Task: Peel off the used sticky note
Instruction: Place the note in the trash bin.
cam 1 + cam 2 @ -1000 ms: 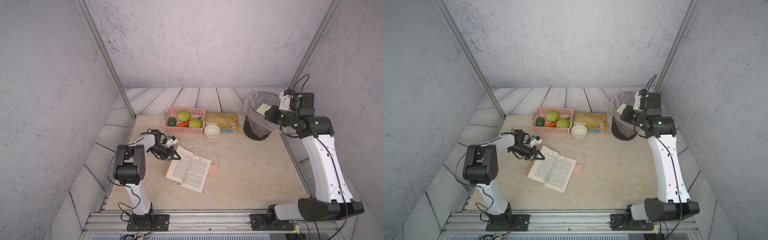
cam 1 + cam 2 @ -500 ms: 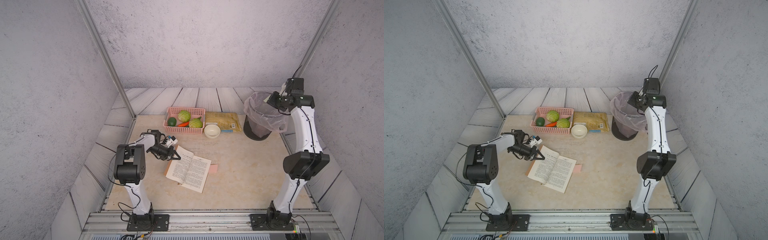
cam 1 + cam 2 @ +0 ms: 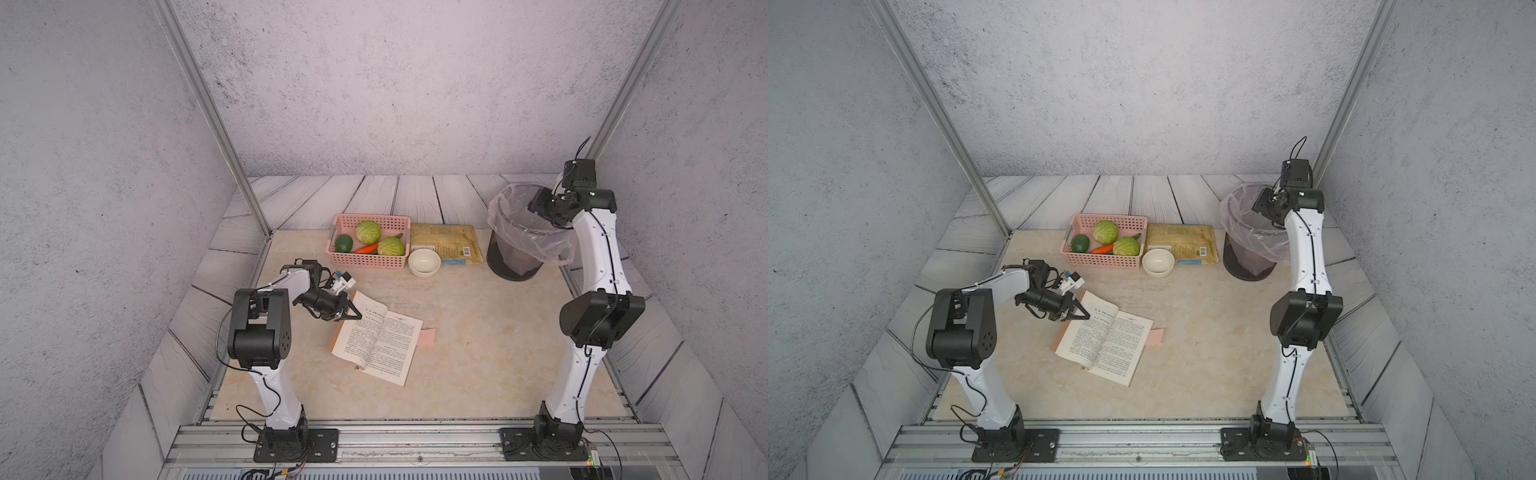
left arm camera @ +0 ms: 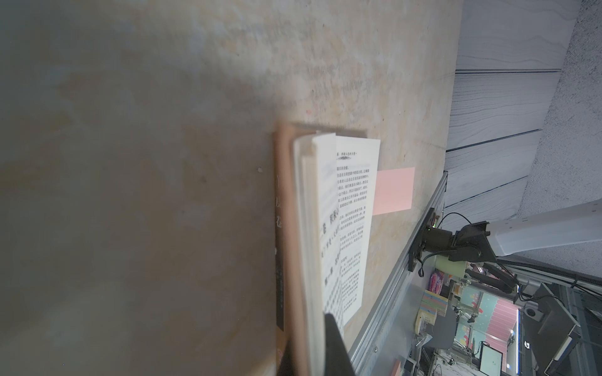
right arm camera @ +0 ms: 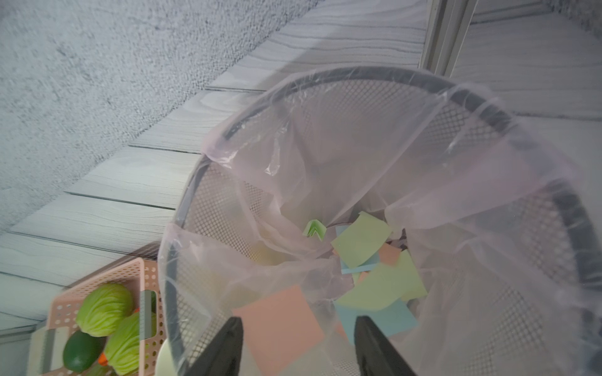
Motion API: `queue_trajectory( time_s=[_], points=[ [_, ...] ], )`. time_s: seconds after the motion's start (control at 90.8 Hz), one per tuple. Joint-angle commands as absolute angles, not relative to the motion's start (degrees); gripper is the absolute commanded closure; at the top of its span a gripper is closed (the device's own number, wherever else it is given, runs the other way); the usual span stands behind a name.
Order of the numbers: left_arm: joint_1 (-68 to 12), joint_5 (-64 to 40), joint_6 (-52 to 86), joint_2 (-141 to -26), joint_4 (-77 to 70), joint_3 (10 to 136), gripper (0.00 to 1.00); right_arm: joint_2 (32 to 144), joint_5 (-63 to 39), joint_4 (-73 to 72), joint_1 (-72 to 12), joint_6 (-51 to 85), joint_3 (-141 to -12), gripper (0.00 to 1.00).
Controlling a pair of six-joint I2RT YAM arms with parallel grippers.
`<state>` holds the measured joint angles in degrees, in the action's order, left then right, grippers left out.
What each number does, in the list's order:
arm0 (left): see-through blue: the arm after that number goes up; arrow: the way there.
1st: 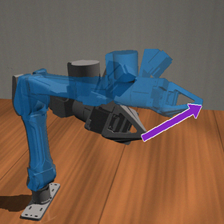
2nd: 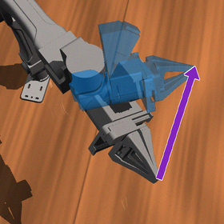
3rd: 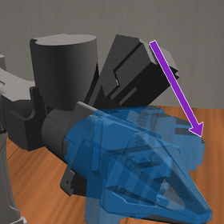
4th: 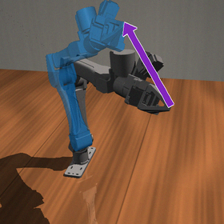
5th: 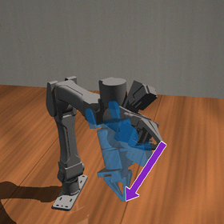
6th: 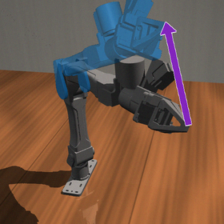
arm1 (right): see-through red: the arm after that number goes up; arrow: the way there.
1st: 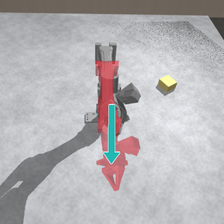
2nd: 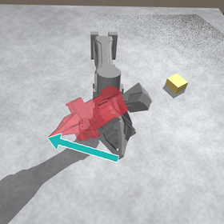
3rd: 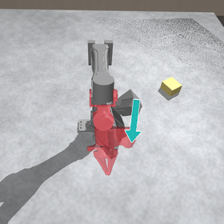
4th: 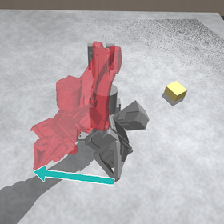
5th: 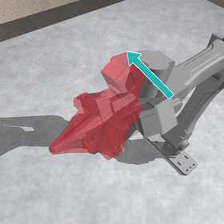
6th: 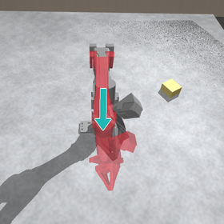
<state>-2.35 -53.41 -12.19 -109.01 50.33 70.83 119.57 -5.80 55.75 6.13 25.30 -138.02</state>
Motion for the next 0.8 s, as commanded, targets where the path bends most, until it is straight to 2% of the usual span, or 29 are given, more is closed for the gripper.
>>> queue_trajectory(
  time_s=[0.0,0.099,0.264,0.374,0.583,0.705,0.793],
  points=[
    [-1.7,-52.2,-12.9,-109.9,50.7,70.8,1.0,115.3,-5.8,56.8,6.3,25.2,-139.8,0.34],
    [-1.7,-52.1,-12.9,-109.8,50.6,70.9,1.0,112.3,-7.5,57.5,6.2,25.6,-139.8,0.29],
    [-1.7,-52.0,-13.0,-109.8,50.6,70.8,1.0,103.7,-12.9,58.5,4.8,25.5,-133.6,0.29],
    [-1.6,-51.9,-13.0,-109.6,50.5,70.8,1.0,94.3,-15.7,54.3,0.5,25.2,-118.7,0.29],
    [-1.4,-51.9,-13.0,-109.3,50.4,70.6,1.0,78.5,-19.0,42.1,-14.3,28.7,-84.5,0.29],
    [-1.3,-51.8,-13.1,-109.5,50.5,70.6,1.0,74.6,-26.1,33.2,-20.7,35.2,-68.0,0.3],
    [-1.2,-51.5,-13.1,-109.5,50.4,70.6,1.0,74.0,-25.6,28.0,-25.6,38.3,-58.6,0.3]
  ],
)
